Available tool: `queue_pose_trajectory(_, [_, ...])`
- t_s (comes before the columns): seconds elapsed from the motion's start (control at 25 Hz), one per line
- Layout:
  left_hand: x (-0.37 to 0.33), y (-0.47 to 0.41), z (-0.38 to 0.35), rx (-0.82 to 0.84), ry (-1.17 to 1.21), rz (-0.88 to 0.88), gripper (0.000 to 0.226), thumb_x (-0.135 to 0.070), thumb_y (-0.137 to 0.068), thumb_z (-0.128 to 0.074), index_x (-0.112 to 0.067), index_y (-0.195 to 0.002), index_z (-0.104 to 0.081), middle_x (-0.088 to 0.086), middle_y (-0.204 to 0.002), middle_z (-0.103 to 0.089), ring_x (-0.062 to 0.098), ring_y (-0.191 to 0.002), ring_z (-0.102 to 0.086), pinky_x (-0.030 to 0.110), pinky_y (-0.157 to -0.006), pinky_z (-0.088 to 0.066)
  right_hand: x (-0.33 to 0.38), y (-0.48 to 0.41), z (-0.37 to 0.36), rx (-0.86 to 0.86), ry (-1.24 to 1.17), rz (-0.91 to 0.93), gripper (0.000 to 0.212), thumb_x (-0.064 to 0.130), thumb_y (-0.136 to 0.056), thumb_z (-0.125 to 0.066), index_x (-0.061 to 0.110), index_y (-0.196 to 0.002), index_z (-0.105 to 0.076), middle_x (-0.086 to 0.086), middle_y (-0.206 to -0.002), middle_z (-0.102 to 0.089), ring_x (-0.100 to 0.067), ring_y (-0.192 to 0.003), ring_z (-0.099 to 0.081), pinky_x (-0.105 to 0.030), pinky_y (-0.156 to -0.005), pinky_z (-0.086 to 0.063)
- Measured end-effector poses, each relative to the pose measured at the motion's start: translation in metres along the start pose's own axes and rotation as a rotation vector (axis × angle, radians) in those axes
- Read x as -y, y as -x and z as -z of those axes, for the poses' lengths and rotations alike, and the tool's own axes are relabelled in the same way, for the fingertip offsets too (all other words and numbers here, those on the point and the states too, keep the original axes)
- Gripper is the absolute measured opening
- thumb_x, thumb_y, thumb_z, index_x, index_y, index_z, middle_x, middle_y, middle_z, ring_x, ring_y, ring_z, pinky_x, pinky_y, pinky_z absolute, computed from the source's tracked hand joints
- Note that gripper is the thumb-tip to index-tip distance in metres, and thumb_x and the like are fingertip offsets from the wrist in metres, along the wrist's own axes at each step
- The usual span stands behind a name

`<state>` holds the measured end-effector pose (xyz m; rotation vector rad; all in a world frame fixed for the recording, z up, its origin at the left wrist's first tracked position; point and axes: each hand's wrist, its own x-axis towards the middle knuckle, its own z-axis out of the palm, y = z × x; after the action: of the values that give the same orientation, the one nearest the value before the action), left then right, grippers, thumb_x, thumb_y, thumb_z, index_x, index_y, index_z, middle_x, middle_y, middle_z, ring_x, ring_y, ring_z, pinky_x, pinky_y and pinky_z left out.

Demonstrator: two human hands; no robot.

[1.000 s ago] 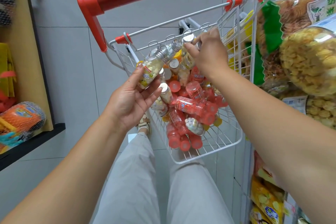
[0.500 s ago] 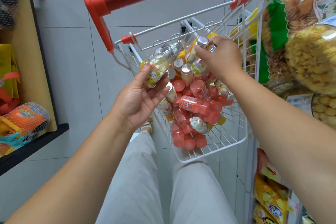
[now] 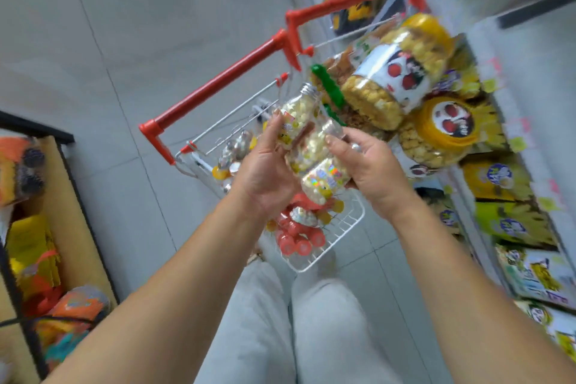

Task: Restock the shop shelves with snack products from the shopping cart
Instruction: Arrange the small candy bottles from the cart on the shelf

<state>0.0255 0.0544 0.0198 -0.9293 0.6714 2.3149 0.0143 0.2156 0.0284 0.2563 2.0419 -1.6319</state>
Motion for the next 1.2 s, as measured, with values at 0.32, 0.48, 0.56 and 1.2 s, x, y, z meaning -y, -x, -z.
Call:
queue_pose_trajectory(0.32, [0.093,0.074,-0.149,0.222,-0.255,0.017,0.053,-0.057,-0.096,-0.047,-0.015,-0.111,-0.076,0.010,-0.123,-0.070,0.027,-0.109,-0.068,0.045,-0.099,-0.051,0.052,0.171,0.107,-0.433,-0.097,0.216,0.026,0.045,-0.081,-0.067,0.031,-0.102,-0.063,0.014,-0.087,-0.066,-0.003,-0.066,-0.060,-0.021,-0.055,-0.050])
queue_pose_trajectory(0.48, [0.187,0.094,-0.213,0.174,-0.247,-0.059,0.063,-0.059,-0.088,-0.058,-0.015,-0.133,-0.063,0.010,-0.134,-0.064,0.031,-0.123,-0.061,0.053,-0.110,-0.042,0.029,0.250,0.180,-0.717,-0.069,0.271,0.023,0.047,-0.085,-0.067,0.029,-0.089,-0.053,0.002,-0.094,-0.063,-0.017,-0.083,-0.064,-0.033,-0.072,-0.052])
queue_pose_trajectory(0.56, [0.247,0.110,-0.247,0.141,-0.226,-0.110,0.057,-0.055,-0.093,-0.057,-0.011,-0.128,-0.065,0.012,-0.122,-0.070,0.029,-0.108,-0.070,0.048,-0.095,-0.055,0.013,0.288,0.212,-0.795,-0.032,0.282,0.026,0.045,-0.086,-0.068,0.026,-0.087,-0.050,0.000,-0.089,-0.061,-0.023,-0.083,-0.063,-0.035,-0.072,-0.050])
queue_pose_trajectory(1.2, [0.382,0.105,-0.356,0.079,-0.205,-0.019,0.036,-0.048,-0.091,-0.066,-0.016,-0.109,-0.066,0.004,-0.095,-0.076,0.020,-0.081,-0.071,0.034,-0.072,-0.059,-0.013,0.395,0.428,-1.113,0.094,0.332,0.036,0.015,-0.085,-0.073,0.031,-0.105,-0.047,0.013,-0.099,-0.057,-0.009,-0.091,-0.059,-0.040,-0.092,-0.052])
